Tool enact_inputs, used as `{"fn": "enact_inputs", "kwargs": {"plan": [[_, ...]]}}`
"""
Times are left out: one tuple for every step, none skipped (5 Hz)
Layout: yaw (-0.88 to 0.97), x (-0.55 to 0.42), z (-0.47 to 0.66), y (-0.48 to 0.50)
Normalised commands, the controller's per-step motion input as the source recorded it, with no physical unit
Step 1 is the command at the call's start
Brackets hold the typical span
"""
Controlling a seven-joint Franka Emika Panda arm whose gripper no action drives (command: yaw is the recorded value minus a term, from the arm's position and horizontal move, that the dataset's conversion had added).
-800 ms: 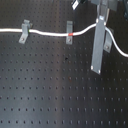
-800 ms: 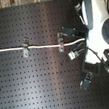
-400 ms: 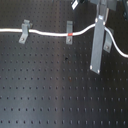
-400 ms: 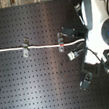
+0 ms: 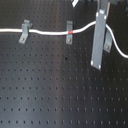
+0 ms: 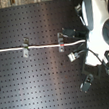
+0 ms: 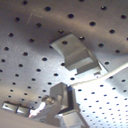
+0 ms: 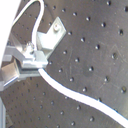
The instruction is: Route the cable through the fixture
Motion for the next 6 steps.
{"fn": "enact_inputs", "kwargs": {"plan": [[-0.52,-0.083,-0.04,-0.312],[-0.73,-0.088,0.0,-0.278],[-0.44,-0.005,0.0,-0.012],[0.0,-0.053,0.0,0.005],[0.0,-0.337,0.37,0.023],[0.0,-0.283,0.32,0.025]]}}
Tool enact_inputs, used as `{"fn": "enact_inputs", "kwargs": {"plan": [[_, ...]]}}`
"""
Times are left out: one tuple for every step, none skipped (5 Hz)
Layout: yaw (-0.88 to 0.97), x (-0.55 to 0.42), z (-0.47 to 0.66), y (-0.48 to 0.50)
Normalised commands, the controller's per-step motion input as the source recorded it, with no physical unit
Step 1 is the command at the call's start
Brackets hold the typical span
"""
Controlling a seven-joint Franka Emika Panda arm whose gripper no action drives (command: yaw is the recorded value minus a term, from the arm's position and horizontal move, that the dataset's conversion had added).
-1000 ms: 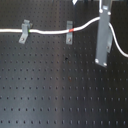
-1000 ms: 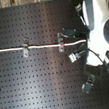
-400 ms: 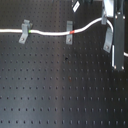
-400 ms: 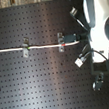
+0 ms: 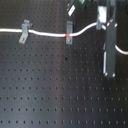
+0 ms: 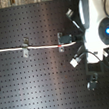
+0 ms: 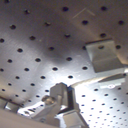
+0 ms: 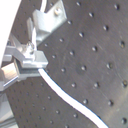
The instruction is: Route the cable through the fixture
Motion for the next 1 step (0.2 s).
{"fn": "enact_inputs", "kwargs": {"plan": [[0.0,-0.166,0.28,0.014]]}}
